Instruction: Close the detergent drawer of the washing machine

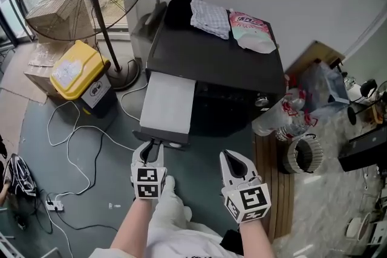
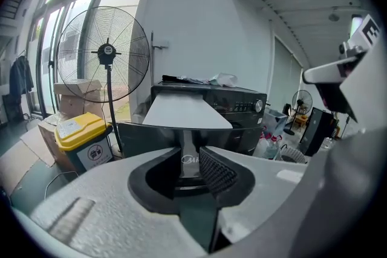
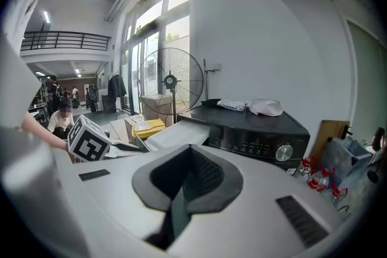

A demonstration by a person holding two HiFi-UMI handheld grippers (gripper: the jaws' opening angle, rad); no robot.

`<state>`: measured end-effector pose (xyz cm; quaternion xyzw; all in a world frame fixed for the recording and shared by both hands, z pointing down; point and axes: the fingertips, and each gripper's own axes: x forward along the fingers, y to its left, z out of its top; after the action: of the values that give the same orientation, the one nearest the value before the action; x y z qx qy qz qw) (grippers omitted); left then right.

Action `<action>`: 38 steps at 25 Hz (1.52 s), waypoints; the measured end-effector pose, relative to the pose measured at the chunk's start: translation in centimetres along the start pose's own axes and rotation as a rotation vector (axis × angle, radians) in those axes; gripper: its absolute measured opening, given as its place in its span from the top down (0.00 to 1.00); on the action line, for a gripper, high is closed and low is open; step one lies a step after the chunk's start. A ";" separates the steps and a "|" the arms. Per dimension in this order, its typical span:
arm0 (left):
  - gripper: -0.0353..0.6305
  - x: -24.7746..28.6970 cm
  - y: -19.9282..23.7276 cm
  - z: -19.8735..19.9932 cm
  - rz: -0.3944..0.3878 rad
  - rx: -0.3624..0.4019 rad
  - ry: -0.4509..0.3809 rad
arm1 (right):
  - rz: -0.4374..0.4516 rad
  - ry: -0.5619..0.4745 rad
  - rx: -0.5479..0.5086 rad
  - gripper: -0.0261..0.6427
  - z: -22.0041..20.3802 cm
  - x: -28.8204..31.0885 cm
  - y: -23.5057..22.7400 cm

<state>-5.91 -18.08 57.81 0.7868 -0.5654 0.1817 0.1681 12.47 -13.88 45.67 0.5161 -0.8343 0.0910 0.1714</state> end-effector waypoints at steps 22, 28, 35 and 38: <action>0.80 2.2 0.6 1.2 -0.025 0.000 0.034 | 0.002 -0.004 0.020 0.96 1.4 3.4 -0.9; 0.80 3.0 0.8 1.8 -0.031 0.002 0.031 | 0.002 0.004 0.023 0.96 1.3 3.9 -1.0; 0.80 4.9 2.0 3.3 -0.034 0.011 0.033 | -0.006 0.007 0.026 0.96 1.4 4.4 -1.3; 0.80 5.1 1.8 3.4 -0.039 0.007 0.034 | -0.012 0.005 0.028 0.96 1.7 4.7 -1.8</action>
<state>-5.77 -24.50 57.34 0.7951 -0.5463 0.1936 0.1786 11.80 -19.16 45.88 0.5230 -0.8294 0.1031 0.1669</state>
